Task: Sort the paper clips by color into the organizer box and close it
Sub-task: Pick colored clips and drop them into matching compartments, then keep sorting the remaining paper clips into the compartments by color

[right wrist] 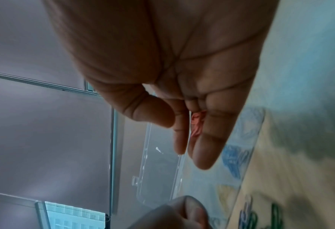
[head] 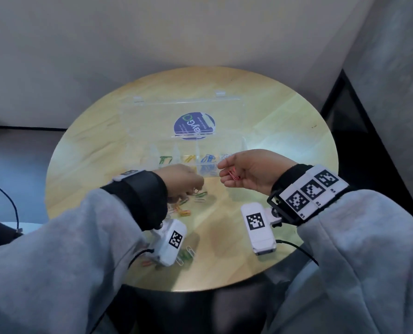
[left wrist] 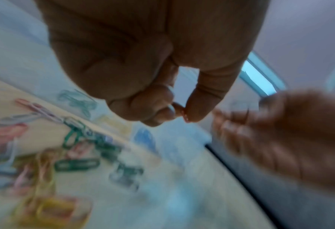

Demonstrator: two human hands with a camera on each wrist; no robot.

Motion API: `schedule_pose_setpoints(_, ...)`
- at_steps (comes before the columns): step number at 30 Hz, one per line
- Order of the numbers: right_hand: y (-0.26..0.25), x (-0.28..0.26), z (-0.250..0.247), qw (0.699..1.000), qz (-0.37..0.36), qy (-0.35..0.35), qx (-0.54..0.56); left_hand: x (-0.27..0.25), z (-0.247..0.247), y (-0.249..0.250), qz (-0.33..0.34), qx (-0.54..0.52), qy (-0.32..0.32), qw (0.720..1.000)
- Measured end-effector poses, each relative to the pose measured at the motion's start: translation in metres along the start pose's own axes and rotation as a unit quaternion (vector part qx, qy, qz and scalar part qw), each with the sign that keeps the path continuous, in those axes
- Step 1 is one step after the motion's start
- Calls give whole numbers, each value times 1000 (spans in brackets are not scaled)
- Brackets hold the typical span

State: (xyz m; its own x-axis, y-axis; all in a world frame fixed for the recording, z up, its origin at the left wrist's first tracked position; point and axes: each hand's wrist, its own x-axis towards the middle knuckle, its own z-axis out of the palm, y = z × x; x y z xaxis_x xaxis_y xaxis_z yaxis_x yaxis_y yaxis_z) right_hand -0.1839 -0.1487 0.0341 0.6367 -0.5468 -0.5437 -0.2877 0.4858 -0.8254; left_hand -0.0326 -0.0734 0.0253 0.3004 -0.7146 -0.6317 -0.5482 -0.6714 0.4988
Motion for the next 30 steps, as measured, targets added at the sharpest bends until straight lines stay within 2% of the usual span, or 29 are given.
schedule_pose_setpoints(3, -2, 3, 16, 999, -10, -17, 45, -8, -34, -12, -22, -109, 24, 994)
schedule_pose_setpoints(8, -12, 18, 52, 994, -19, -7, 106, -9, -82, -43, -14, -187, 90, 978)
schedule_pose_setpoints(13, -28, 42, 98, 996, -18, -37, 79, 0, -107, -61, -22, -206, 114, 972)
schedule_pose_setpoints(18, -47, 76, 134, 998, -15, -24, 48, 12, -118, -67, 4, -203, 135, 970)
schedule_pose_setpoints(23, -50, 104, 144, 1000, -2, -13, -11, 24, -122, -67, 33, -269, 117, 955)
schedule_pose_setpoints(27, -48, 105, 140, 999, -19, -31, 2, 27, -123, -76, 45, -266, 151, 951)
schedule_pose_setpoints(30, -50, 91, 130, 996, -45, -19, -79, 22, -120, -81, 84, -278, 145, 946)
